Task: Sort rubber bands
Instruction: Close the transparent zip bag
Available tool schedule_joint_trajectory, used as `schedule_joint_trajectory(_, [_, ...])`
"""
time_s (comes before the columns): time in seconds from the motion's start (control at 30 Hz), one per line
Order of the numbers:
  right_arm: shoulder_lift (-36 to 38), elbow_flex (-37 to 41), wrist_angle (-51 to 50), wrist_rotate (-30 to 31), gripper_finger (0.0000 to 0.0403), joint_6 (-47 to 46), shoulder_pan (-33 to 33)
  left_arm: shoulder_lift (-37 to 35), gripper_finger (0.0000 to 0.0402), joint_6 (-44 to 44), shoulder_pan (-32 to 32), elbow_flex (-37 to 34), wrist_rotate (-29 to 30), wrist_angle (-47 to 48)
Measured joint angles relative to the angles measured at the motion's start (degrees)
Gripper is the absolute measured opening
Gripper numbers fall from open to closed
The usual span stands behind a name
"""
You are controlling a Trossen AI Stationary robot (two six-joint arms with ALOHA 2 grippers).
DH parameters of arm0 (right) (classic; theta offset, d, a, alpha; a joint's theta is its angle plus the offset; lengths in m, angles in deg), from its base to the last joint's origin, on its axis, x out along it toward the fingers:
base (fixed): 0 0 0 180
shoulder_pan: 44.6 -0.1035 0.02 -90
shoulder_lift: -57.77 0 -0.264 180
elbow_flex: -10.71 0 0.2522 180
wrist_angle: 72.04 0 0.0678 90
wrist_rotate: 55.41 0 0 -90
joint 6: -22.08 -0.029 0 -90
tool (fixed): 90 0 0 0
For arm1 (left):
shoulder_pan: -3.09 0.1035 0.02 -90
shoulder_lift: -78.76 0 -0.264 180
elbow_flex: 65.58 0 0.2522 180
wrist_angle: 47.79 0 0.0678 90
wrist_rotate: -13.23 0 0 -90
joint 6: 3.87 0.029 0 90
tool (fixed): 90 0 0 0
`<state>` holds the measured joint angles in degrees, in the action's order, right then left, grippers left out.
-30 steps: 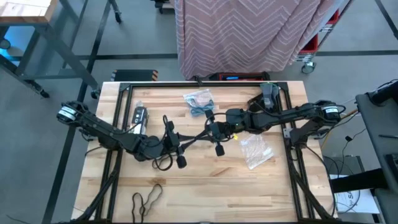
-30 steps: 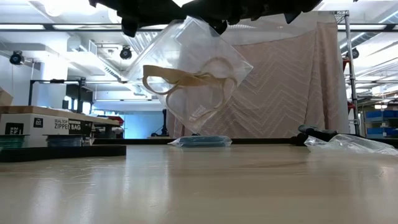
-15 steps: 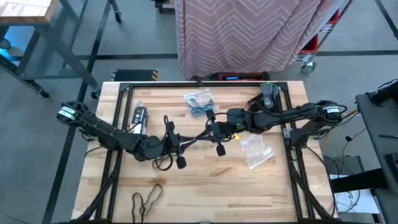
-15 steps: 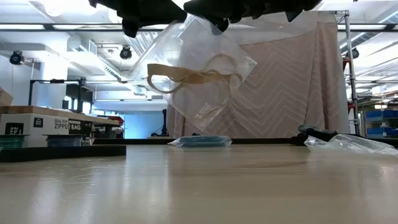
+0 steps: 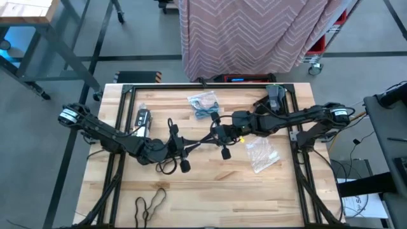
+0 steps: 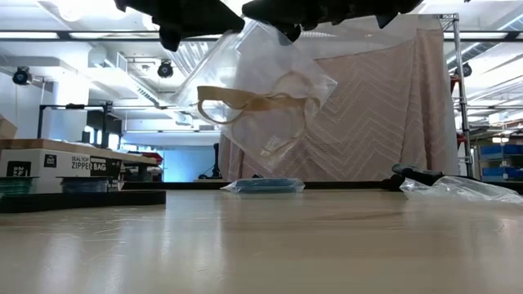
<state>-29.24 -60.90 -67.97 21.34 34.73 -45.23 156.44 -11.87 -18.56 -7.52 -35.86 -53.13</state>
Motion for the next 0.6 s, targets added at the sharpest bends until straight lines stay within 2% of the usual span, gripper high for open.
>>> schedule_joint_trajectory(0.6, [1.4, 0.0, -2.8, 0.0, 0.0000, 1.3, 0.0, 0.0, 0.0021, -0.5, -1.0, 0.0, 0.1, 2.7])
